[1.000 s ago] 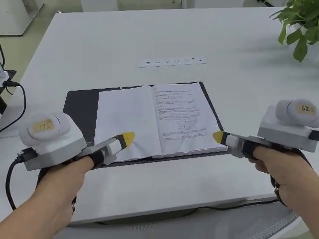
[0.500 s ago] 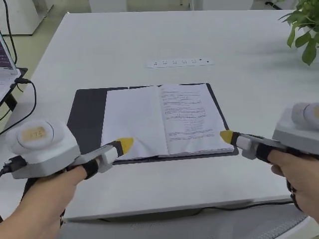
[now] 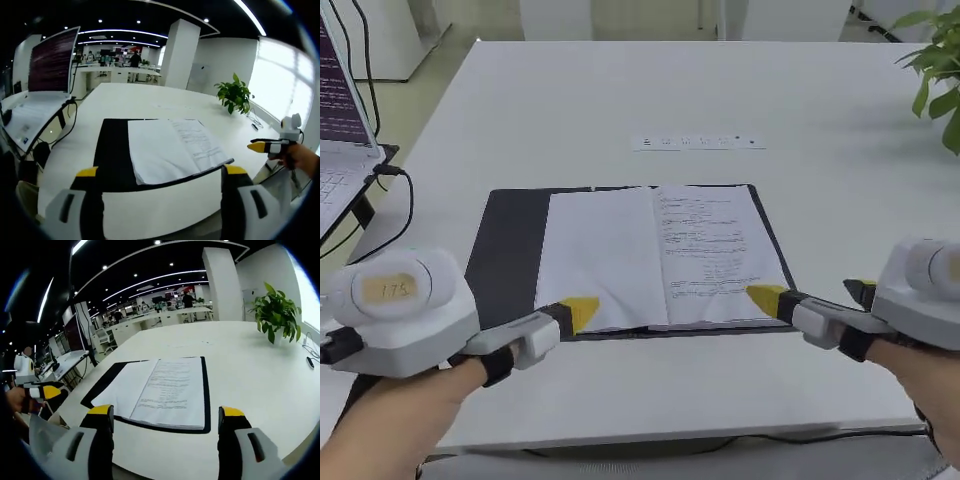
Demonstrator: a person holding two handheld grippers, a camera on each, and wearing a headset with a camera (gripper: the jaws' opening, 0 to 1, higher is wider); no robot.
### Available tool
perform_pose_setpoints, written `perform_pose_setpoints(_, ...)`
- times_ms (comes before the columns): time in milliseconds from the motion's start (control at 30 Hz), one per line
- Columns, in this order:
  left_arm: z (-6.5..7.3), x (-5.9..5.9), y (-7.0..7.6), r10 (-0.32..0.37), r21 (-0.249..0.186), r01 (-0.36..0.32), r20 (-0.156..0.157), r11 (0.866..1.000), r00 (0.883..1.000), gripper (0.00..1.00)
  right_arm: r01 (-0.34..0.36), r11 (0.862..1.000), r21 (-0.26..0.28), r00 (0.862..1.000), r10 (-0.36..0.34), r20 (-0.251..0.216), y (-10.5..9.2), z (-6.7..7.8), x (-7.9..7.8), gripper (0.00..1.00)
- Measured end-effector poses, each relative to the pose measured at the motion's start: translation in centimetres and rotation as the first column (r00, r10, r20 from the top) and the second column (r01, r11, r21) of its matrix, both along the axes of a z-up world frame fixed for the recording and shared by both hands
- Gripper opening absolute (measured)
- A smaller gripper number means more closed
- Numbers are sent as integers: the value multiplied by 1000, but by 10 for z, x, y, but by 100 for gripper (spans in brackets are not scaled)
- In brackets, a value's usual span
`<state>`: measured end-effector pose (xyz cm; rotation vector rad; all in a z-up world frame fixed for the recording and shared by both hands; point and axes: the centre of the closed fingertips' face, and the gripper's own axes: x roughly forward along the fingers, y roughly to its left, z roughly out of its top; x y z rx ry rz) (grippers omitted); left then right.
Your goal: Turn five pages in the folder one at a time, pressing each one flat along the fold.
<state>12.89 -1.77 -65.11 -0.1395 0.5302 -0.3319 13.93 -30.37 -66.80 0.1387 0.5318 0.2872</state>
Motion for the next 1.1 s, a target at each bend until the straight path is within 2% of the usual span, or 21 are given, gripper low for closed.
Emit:
perform_pose_setpoints(133, 0, -3, 3, -6, 46, 6, 2, 999, 1000, 99, -14, 999, 40, 998, 12, 58, 9, 8, 1, 97)
perform_pose_setpoints(267, 0, -5, 6, -15, 64, 14, 8, 998, 1000, 99, -59, 998, 14, 994, 58, 89, 16, 11, 0, 100)
perform_pose_setpoints(333, 0, -6, 6, -17, 78, 16, 9, 997, 1000, 99, -67, 998, 8, 993, 66, 99, 16, 13, 0, 100)
perform_pose_setpoints(400, 0, -7, 6, -23, 97, 22, 12, 995, 1000, 99, -74, 997, 0, 994, 74, 79, 16, 9, -1, 100)
perform_pose_setpoints(500, 0, -6, 4, -28, 109, 26, 17, 994, 999, 99, -80, 997, 0, 994, 79, 74, 16, 7, -2, 100)
perform_pose_setpoints(733, -3, -3, -3, -28, 108, 27, 9, 994, 1000, 99, -99, 995, 11, 993, 98, 58, 20, 5, -4, 97)
perform_pose_setpoints(867, -5, 0, -11, -21, 76, 22, -7, 997, 1000, 99, -116, 993, 4, 992, 116, 51, 19, 4, -5, 97)
perform_pose_setpoints(967, -6, 2, -20, -26, 55, 27, -12, 998, 1000, 95, -126, 992, -13, 991, 126, 44, 13, 2, -5, 95)
perform_pose_setpoints(1100, -8, 8, -38, -50, 43, 51, -19, 998, 999, 93, -106, 994, 9, 994, 105, 42, 1, 3, -4, 93)
